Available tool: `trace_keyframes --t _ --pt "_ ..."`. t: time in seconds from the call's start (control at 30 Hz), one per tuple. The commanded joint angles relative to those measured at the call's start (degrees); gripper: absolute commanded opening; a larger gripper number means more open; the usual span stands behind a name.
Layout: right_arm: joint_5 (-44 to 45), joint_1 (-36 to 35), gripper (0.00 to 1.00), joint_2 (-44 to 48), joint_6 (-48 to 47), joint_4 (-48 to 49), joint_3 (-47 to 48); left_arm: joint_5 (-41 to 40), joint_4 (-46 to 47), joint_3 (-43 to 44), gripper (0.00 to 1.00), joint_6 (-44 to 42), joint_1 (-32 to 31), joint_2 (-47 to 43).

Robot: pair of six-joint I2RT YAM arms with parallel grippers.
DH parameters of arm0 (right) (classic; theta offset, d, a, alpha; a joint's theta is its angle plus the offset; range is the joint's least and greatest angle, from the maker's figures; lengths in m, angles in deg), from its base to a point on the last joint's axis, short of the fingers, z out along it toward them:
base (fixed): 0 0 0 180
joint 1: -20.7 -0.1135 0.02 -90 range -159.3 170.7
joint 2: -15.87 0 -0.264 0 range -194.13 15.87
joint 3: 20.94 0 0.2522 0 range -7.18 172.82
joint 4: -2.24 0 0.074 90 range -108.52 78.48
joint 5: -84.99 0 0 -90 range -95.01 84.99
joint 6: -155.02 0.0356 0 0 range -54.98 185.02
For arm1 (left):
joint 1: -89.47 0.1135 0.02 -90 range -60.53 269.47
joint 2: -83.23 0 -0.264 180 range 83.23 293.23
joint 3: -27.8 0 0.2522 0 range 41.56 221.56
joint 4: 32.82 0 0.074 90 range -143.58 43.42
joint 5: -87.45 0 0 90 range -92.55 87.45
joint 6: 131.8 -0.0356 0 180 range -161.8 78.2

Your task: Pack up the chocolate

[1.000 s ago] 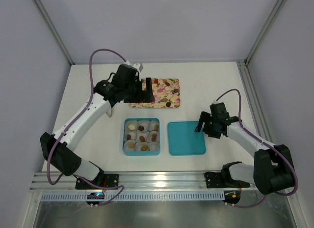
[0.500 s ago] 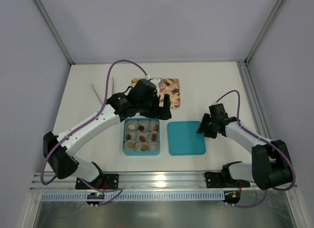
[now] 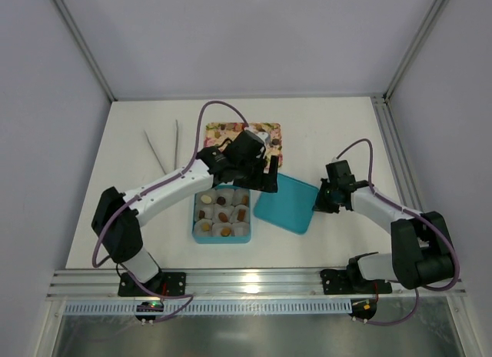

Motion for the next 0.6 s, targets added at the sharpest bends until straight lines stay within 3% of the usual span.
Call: trace_keyframes --t 0.0,0.43,0.57 --pt "2.4 1.0 0.04 0.9 -2.3 -4.9 0.6 1.1 2.6 2.4 0.82 0.4 -0.3 2.1" --pt "-1.0 6.4 0.04 10.6 -5.4 -12.6 5.4 1.0 -0.3 12.0 0.72 -3.7 0.0 13.7" --pt "-3.2 8.9 0.04 12.6 -6.7 -14.4 6.3 6.0 -0.1 13.1 0.72 -3.8 1.2 16.3"
